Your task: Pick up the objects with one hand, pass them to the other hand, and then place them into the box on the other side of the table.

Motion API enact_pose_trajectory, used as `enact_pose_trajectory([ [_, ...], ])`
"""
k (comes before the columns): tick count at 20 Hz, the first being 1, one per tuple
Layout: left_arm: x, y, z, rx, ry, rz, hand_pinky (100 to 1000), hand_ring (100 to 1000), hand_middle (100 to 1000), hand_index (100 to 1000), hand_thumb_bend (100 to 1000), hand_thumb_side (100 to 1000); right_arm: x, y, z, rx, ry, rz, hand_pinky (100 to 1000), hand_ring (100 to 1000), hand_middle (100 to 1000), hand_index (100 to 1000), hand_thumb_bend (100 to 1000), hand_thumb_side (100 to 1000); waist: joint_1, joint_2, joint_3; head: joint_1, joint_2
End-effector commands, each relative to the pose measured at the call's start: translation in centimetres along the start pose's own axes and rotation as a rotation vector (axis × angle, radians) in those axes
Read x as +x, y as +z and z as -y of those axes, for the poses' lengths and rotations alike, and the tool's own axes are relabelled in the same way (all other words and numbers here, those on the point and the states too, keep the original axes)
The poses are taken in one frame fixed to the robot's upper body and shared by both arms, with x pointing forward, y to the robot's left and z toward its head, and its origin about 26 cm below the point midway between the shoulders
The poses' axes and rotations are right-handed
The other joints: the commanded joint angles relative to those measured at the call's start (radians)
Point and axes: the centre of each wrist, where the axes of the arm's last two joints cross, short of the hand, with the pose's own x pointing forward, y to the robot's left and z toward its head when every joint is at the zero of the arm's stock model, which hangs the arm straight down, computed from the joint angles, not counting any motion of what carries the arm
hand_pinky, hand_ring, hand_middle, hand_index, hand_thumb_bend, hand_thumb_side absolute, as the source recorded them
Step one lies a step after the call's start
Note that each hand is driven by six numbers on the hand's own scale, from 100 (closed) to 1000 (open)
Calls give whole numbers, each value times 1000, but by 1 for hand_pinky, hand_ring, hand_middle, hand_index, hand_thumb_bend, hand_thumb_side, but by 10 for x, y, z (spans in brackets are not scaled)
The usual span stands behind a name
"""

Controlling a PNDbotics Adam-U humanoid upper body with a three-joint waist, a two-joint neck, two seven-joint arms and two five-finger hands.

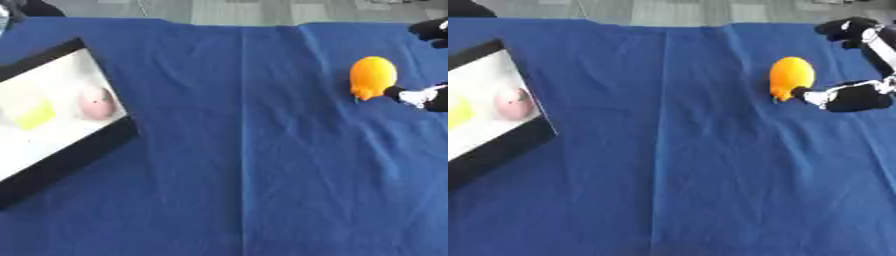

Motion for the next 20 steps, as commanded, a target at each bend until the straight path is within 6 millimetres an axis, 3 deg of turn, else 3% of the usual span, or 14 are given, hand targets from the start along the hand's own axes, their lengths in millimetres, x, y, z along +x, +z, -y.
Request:
enact_pose_trajectory([
  [1,7,-1,-6,27,-13,45,765,682,655,795,100,635,6,-3,15,-39,45,4,867,870,834,845,565,151,1,5,8,-13,-25],
  [5,12,-5,-3,27,21,88,764,678,652,796,100,638,4,-1,17,-70,45,-30,859,868,841,863,668,215,-5,17,38,-48,-49],
  [12,19,-10,2,9,65,140,763,678,650,793,100,637,1,1,20,-102,67,-84,853,870,852,883,704,244,-20,31,93,-90,-77],
  [17,21,-11,2,12,66,152,763,677,648,792,100,635,1,2,21,-64,113,-89,857,874,855,886,722,215,-29,41,121,-102,-88],
  [20,21,-11,2,16,63,153,763,677,647,791,100,637,0,3,21,-19,146,-104,861,876,858,885,694,231,-35,49,127,-116,-91],
])
